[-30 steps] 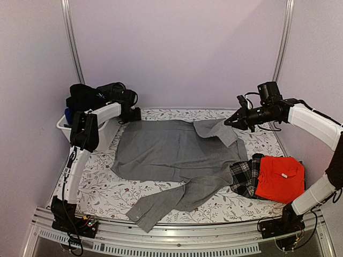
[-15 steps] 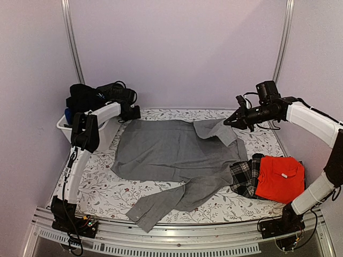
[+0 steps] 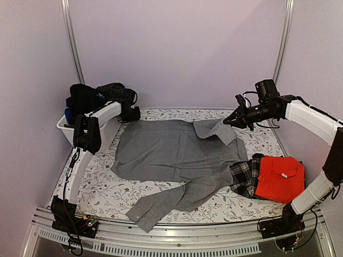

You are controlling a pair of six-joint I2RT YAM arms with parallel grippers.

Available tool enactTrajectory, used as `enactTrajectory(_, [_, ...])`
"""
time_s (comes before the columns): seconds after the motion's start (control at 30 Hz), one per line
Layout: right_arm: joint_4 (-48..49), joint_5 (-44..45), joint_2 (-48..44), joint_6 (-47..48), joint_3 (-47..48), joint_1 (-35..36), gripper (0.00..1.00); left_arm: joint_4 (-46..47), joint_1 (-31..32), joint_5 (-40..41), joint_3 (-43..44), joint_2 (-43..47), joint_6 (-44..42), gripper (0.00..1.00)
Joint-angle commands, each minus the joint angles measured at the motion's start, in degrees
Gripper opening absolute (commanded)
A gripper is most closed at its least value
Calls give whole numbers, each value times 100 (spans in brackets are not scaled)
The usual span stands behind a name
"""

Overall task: Fold and stack the mixed laundry pile
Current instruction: Fold the flattened shirt at the center of the board.

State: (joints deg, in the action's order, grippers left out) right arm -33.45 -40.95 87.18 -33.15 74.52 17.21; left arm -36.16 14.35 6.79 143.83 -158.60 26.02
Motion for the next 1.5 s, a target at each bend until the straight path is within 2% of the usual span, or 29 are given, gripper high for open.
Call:
enactTrajectory(0.0, [-90,36,-11,87,142,13,0,-409,-244,-57,-261,-384,-23,30])
enactTrajectory(0.1, [-83,87,-48,119,165,13,0,-378,-174,59,-499,-260,-169,25])
enactTrajectory(0.2, [-83,96,-93,133,161,13,0,-94,-131,30,-940,12,-251,13])
enactTrajectory(0.27, [-80,110,-124,125,148,13,0,23,-127,87,-1107,185,-284,1])
enactTrajectory(0.3, [-74,120,-143,124,143,19,0,76,-125,126,-1157,254,-301,0])
enactTrajectory(0.5, [-94,211,-260,192,262,18,0,485,-127,295,-1269,704,-444,0])
enactTrajectory(0.63, [-54,131,-401,263,414,15,0,1179,-127,309,-1732,1289,-552,0])
enactTrajectory(0.93, [-165,-24,-1017,359,206,13,0,2500,-81,279,-3312,2551,-1040,0])
enactTrajectory(1.27, [-354,-215,-1932,192,-618,16,0,3913,61,-4,-5685,4012,-1730,0])
enactTrajectory(1.47, [-597,-336,-2553,67,-1006,17,0,4202,277,152,-6892,4802,-2175,0])
